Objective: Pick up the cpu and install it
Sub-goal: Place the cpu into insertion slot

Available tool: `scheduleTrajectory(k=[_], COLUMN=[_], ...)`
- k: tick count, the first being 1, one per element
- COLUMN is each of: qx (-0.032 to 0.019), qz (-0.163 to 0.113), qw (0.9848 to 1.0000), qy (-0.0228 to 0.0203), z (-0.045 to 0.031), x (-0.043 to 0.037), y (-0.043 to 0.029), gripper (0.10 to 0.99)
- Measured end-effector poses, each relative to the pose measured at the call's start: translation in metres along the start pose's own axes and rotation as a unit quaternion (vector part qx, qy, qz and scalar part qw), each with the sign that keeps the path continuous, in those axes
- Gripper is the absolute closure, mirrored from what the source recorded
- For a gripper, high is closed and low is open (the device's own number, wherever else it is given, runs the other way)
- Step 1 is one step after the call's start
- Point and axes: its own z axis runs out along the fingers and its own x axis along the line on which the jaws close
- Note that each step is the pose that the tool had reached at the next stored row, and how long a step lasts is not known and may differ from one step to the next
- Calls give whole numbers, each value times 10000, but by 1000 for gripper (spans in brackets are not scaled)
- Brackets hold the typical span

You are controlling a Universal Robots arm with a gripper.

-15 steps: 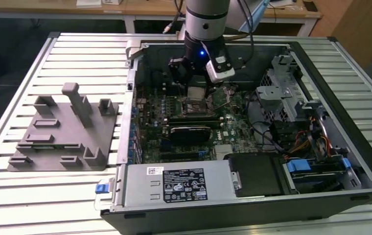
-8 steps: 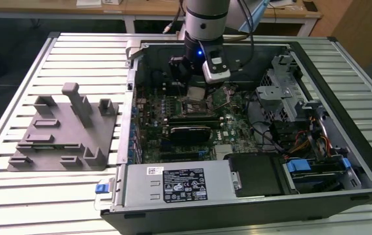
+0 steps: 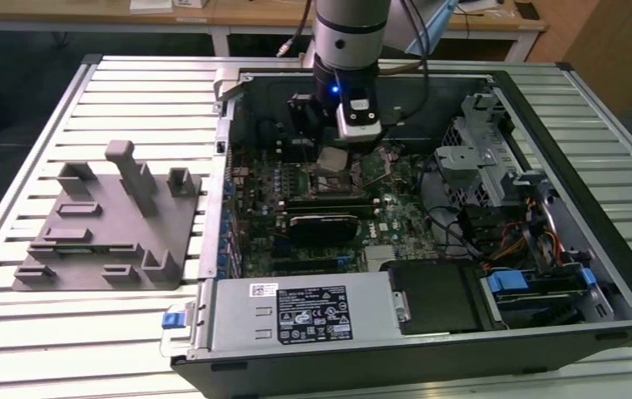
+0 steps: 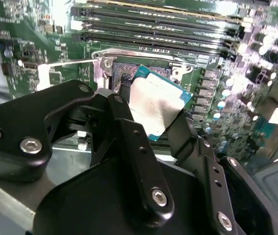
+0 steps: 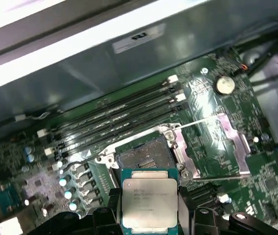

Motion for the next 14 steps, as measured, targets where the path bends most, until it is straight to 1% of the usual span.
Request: scheduleTrajectory(k=[2,4,7,9,11,14], qx=[0,0,0,-1,-1,-2], qz=[180,360,637,817,996,1272], qw=[9998,9994,9980,9967,9950,9919], qy=[-2,-3,-6,-7,-9,-11], z=[3,6,12,14,16,18], x=[0,0,0,0,0,0], y=[0,0,0,0,0,0], gripper=[545,545,545,545,545,545])
